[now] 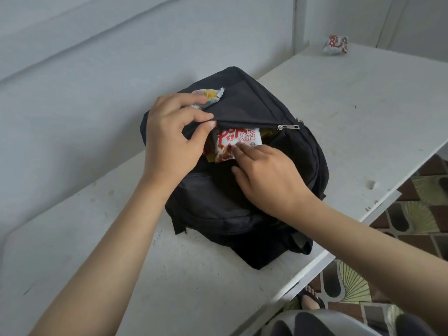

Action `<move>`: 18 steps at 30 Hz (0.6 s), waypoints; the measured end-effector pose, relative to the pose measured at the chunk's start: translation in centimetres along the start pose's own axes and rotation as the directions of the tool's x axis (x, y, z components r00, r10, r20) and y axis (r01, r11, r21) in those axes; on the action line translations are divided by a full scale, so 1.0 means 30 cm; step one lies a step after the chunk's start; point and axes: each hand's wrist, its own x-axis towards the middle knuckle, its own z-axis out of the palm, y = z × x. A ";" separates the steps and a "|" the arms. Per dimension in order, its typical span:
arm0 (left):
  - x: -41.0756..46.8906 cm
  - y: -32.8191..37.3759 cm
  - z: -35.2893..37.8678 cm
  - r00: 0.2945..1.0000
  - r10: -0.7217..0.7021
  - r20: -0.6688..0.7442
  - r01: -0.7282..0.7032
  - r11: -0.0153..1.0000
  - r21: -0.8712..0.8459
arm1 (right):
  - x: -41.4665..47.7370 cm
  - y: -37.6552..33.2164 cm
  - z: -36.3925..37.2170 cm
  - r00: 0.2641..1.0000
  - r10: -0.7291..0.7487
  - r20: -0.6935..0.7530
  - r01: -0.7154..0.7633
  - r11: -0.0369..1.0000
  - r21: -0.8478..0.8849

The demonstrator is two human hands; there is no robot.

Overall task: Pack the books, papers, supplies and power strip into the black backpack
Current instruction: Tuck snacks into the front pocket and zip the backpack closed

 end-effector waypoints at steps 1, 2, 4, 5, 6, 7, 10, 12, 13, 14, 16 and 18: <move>0.001 0.000 0.001 1.000 0.005 -0.006 -0.005 1.000 -0.004 | -0.004 -0.010 -0.007 0.998 0.025 0.066 -0.025 1.000 -0.012; 0.003 -0.001 0.002 1.000 0.010 -0.012 -0.010 1.000 -0.009 | -0.004 -0.016 -0.015 0.991 0.045 0.123 -0.042 0.999 -0.021; 0.003 -0.003 0.004 1.000 0.017 -0.022 -0.018 1.000 -0.015 | 0.003 -0.016 -0.024 0.980 0.079 0.182 -0.079 0.997 -0.008; 0.003 -0.004 0.005 1.000 0.018 -0.025 -0.019 1.000 -0.015 | 0.009 -0.014 -0.025 0.977 0.092 0.193 -0.092 0.996 -0.009; 0.002 -0.005 0.005 0.999 0.018 -0.026 -0.019 1.000 -0.016 | 0.013 -0.014 -0.021 0.974 0.104 0.200 -0.102 0.995 -0.020; 0.002 -0.006 0.006 0.999 0.018 -0.027 -0.019 1.000 -0.019 | 0.014 -0.017 -0.020 0.972 0.119 0.202 -0.114 0.993 -0.033; 0.000 -0.008 0.005 0.999 0.021 -0.028 -0.022 0.999 -0.024 | -0.010 -0.039 -0.027 0.988 0.080 0.130 -0.072 0.995 -0.067; -0.004 -0.009 0.005 0.999 0.023 -0.028 -0.024 0.999 -0.021 | -0.027 -0.042 -0.028 0.991 -0.029 0.129 0.028 1.000 0.011; -0.005 -0.010 0.005 0.999 0.026 -0.028 -0.026 0.999 -0.018 | -0.032 -0.042 -0.025 0.984 -0.087 0.157 0.081 0.996 0.042; -0.005 -0.009 0.005 0.999 0.029 -0.028 -0.029 0.999 -0.016 | -0.033 -0.041 -0.023 0.974 -0.126 0.188 0.117 0.991 0.058; -0.006 -0.008 0.007 0.999 0.033 -0.025 -0.033 0.999 -0.014 | -0.026 -0.030 -0.011 0.964 -0.133 0.229 0.121 0.991 0.063; -0.008 -0.009 0.005 0.999 0.034 -0.019 -0.035 0.999 -0.011 | -0.016 -0.022 -0.003 0.967 -0.080 0.241 0.074 0.997 0.034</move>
